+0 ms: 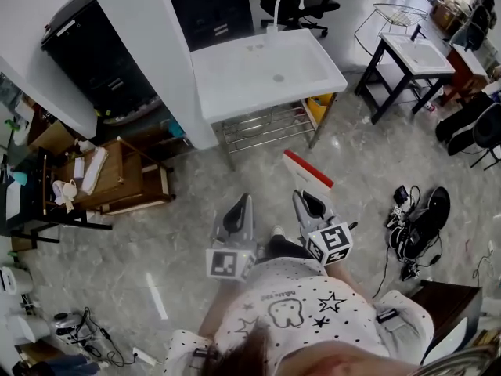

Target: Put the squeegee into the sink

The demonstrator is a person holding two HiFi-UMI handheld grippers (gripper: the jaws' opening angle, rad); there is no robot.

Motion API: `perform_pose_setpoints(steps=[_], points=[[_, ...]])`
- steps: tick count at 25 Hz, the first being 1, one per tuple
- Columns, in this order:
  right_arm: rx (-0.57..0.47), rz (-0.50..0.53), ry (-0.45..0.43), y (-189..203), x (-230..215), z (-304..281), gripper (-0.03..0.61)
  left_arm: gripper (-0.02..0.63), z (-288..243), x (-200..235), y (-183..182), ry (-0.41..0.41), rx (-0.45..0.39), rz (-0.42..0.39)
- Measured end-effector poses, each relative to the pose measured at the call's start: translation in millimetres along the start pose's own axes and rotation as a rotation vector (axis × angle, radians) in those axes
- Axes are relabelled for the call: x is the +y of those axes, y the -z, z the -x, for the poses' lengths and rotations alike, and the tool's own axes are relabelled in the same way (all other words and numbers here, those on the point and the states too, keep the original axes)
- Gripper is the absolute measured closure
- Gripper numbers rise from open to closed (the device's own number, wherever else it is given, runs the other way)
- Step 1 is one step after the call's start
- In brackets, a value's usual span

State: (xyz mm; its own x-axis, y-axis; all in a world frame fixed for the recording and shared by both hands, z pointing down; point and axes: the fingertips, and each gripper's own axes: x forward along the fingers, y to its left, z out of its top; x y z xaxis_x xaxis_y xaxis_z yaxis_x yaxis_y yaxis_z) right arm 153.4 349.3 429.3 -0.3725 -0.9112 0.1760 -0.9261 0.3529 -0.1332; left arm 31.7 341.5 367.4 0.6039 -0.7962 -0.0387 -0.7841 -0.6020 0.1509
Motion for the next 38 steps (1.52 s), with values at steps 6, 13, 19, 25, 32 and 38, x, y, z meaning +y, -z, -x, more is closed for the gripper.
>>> perform_pose_setpoints(steps=[6,13,19,25,32,38], points=[[-0.009,0.030,-0.027,-10.4,-20.2,-24.4,0.555,0.617,-30.6,11.0,-3.1,-0.035,-0.029,-0.034],[0.017,0.053,-0.076,-11.2,-35.3,-41.2,0.555,0.617,-54.6,12.7,16.5,-0.065,-0.031,-0.018],[0.028,0.053,-0.101,-9.8,-43.5,-47.4,0.555,0.617,-65.8,10.0,16.8,-0.082,-0.014,-0.020],[0.045,0.037,-0.113,-5.6,-47.3,-53.6,0.555,0.617,-71.7,15.8,16.3,-0.108,0.002,-0.016],[0.059,0.019,-0.110,-5.0,-50.1,-67.6,0.555,0.617,-81.2,31.6,27.6,-0.145,0.050,-0.091],[0.061,0.009,-0.104,-9.4,-43.5,-93.1,0.555,0.617,-99.6,53.4,33.8,-0.162,0.148,-0.143]])
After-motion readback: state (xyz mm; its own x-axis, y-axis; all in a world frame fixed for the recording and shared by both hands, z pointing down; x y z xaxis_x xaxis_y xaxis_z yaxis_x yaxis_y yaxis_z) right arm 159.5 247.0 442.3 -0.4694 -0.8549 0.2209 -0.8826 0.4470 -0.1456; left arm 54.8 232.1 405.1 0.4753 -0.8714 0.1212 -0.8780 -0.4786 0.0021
